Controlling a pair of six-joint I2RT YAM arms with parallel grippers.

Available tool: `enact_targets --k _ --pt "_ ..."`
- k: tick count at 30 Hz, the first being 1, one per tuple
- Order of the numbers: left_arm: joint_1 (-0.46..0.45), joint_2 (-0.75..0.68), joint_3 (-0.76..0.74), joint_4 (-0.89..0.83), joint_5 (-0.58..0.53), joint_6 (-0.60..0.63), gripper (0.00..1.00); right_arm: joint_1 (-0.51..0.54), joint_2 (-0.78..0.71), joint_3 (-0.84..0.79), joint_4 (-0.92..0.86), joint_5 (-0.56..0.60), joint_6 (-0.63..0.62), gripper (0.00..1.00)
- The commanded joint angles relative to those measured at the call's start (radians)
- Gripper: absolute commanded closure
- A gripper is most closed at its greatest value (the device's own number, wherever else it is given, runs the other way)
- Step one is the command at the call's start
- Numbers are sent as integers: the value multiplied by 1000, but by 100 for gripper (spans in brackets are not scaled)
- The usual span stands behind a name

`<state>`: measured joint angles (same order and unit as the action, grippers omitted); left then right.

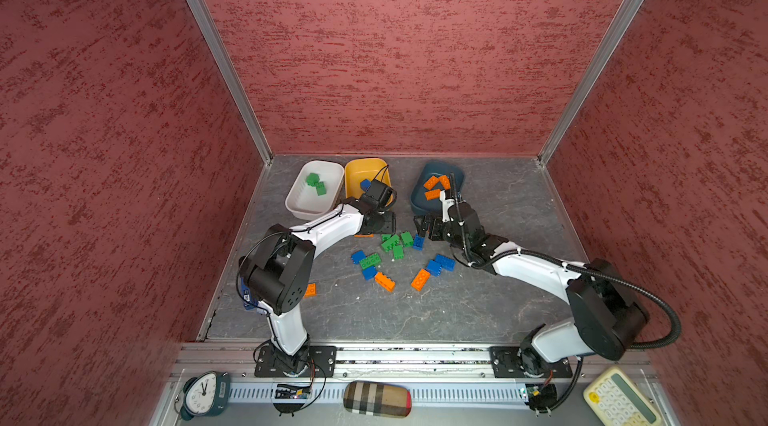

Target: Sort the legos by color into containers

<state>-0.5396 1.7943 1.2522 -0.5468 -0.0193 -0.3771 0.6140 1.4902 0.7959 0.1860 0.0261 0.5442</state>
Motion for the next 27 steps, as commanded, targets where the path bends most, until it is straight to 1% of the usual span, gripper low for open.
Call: enact_targets --k 1,3,5,7,9,10,16,20,21,24,27 --pt "-6 41 37 -19 39 17 32 -3 22 28 51 -24 14 1" --pt "-8 66 56 -24 41 25 34 -4 28 33 56 -30 13 1" --pt "-8 93 81 -35 24 32 37 -3 33 38 54 -31 10 1" --pt "-8 123 110 -43 15 38 42 -3 34 40 53 -31 8 1" --pt "-8 150 131 -45 19 47 49 -4 34 41 51 -34 5 1" --pt "-11 165 140 -49 21 50 50 -3 31 42 49 -32 4 1" --pt "-28 216 138 -81 17 69 48 -4 28 42 39 -26 -1 1" --pt "-33 236 124 -97 -13 81 48 -3 30 40 59 -43 -8 1" --pt "-31 240 123 -98 -15 81 50 -3 32 44 60 -48 -12 1" --pt "-33 238 115 -85 -8 83 60 -4 35 48 63 -66 -25 1" --pt "-33 221 113 -74 -12 78 64 -4 33 47 65 -61 -21 1"
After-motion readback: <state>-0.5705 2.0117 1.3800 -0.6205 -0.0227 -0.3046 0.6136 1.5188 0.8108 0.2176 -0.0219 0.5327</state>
